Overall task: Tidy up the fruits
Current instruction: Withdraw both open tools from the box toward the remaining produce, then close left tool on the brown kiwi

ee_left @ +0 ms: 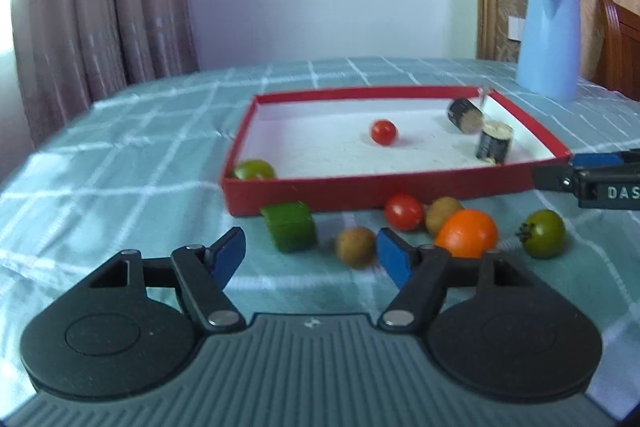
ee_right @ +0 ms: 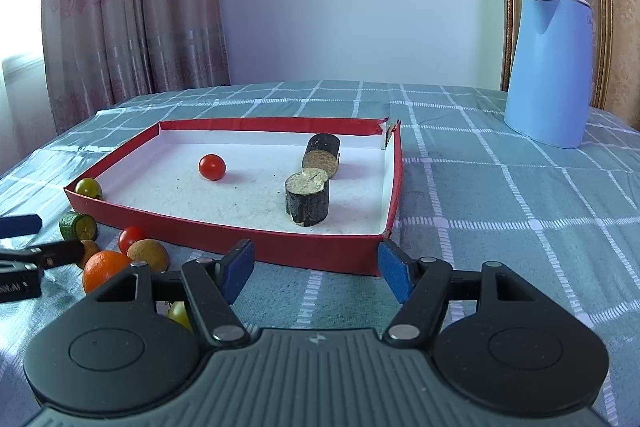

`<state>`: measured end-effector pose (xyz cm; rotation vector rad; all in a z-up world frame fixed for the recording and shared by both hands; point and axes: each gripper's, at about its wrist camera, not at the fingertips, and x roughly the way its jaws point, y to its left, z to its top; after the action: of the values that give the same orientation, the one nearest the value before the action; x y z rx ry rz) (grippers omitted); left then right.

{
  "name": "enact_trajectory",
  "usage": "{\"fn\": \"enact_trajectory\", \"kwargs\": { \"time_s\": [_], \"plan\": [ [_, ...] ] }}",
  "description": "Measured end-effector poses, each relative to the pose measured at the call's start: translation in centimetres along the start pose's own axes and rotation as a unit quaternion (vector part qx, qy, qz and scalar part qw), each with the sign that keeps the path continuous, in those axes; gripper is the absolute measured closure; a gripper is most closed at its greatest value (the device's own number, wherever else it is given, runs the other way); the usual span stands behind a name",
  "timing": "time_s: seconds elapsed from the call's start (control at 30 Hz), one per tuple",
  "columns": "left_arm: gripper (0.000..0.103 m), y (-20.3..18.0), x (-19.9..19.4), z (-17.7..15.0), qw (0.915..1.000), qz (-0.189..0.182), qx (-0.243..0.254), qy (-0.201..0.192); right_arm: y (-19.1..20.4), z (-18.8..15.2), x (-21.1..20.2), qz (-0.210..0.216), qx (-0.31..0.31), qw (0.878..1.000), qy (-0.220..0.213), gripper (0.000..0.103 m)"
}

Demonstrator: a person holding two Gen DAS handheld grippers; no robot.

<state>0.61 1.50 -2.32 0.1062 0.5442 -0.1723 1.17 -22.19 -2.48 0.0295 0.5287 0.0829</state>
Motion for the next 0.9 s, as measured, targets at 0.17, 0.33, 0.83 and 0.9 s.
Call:
{"fn": "enact_trajectory", "kwargs": {
  "time_s": [0.17,0.33,0.83,0.9],
  "plan": [
    [0.040,-0.9,-0.2,-0.4,0.9998,-0.010,0.017,-0.001,0.0,0.0,0.1,0.000,-0.001,1.000,0.004,0.035],
    [0.050,-0.9,0.8,-0.1,0.9995,-0.025,0.008,0.017,0.1,0.0,0.1,0.002,-0.001,1.000,0.002,0.035],
    [0.068,-1.6,1.3,-0.1,0.9990,-0.036,0.010,0.025,0.0,-0.4,-0.5,0.015,0.006,1.000,0.004,0.035],
    [0.068,-1.1,1.7,0.2,0.9986,-0.044,-0.004,0.029,0.0,-0.4,-0.5,0.015,0.007,1.000,0.006,0.035]
  ]
}}
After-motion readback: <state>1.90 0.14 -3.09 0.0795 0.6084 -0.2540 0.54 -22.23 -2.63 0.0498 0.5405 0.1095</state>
